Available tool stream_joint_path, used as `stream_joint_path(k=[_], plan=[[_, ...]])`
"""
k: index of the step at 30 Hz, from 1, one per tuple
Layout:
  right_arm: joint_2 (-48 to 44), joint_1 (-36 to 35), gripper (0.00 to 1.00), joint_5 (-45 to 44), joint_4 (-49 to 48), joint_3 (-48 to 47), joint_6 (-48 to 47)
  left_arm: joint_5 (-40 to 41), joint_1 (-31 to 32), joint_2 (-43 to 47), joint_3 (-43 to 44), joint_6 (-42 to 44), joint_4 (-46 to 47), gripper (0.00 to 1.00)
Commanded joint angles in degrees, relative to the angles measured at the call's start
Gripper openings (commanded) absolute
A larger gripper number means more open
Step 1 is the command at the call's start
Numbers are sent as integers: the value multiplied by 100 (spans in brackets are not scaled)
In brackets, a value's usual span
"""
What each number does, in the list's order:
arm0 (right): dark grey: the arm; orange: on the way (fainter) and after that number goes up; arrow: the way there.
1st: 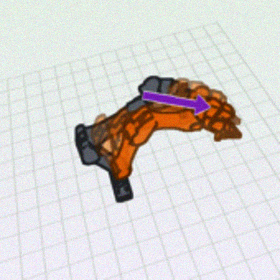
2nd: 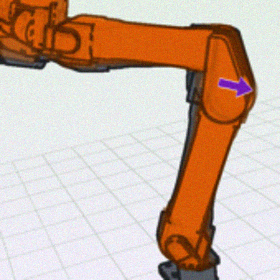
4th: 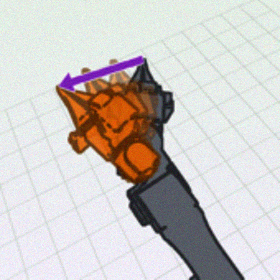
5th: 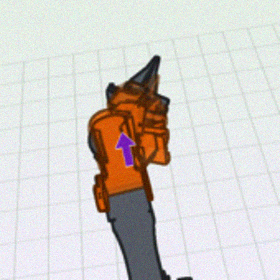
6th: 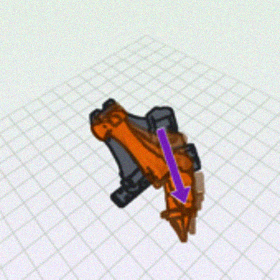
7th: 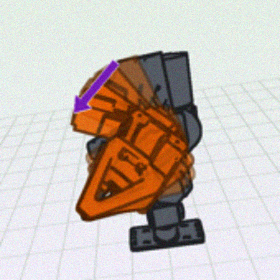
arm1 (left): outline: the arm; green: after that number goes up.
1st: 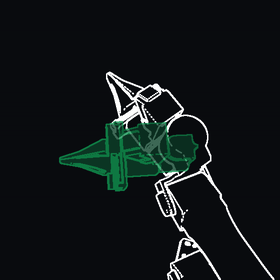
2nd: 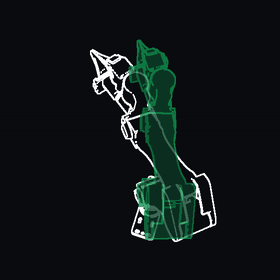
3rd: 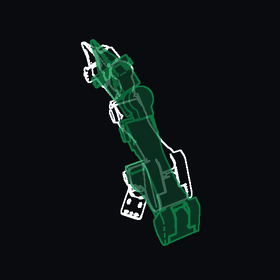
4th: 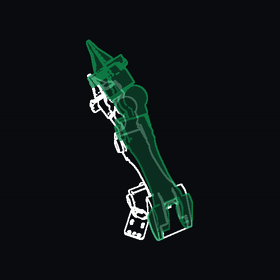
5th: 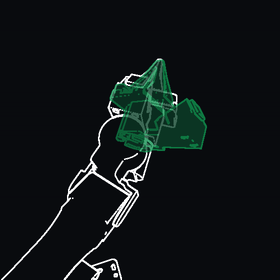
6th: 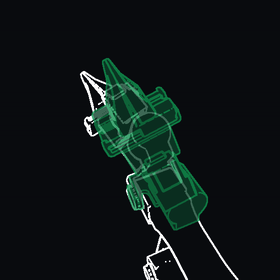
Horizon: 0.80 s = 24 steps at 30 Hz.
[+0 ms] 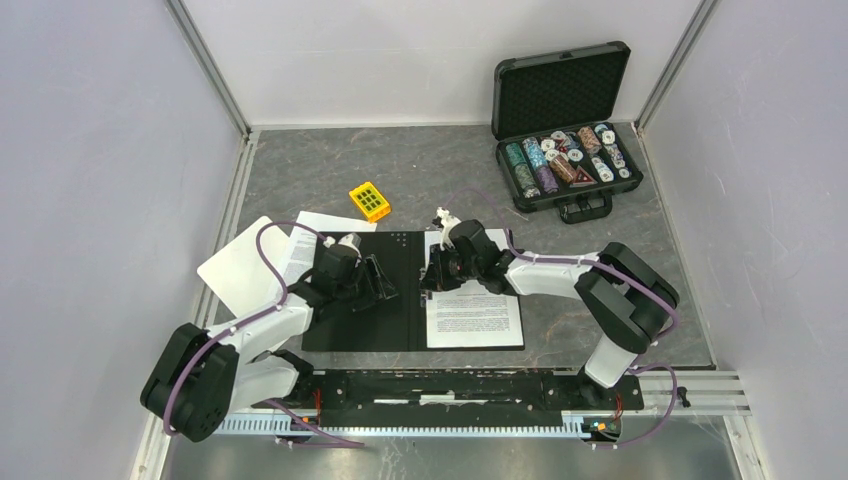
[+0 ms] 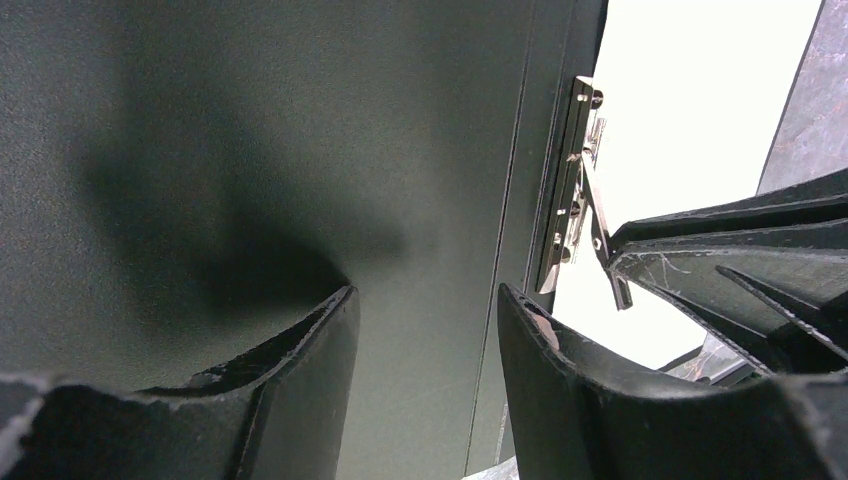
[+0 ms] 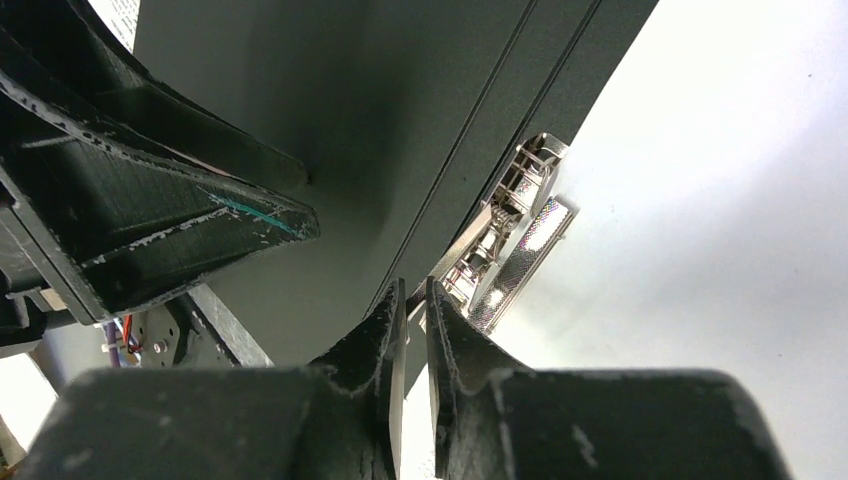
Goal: Put the files into the folder
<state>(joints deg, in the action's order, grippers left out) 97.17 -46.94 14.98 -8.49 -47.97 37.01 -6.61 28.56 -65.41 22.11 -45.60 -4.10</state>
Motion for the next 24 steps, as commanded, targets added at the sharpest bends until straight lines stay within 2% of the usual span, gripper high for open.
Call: stream_joint_path(k=[1, 15, 24], plan=[[43, -94, 14, -277, 340, 510, -275, 156, -43, -186, -71, -62, -197, 61], [180, -443, 10, -1038, 449, 736, -546, 144, -42, -175, -128, -107, -171, 61], [222, -475, 10, -1384, 1184, 435, -905, 151, -43, -175, -110, -106, -196, 61]])
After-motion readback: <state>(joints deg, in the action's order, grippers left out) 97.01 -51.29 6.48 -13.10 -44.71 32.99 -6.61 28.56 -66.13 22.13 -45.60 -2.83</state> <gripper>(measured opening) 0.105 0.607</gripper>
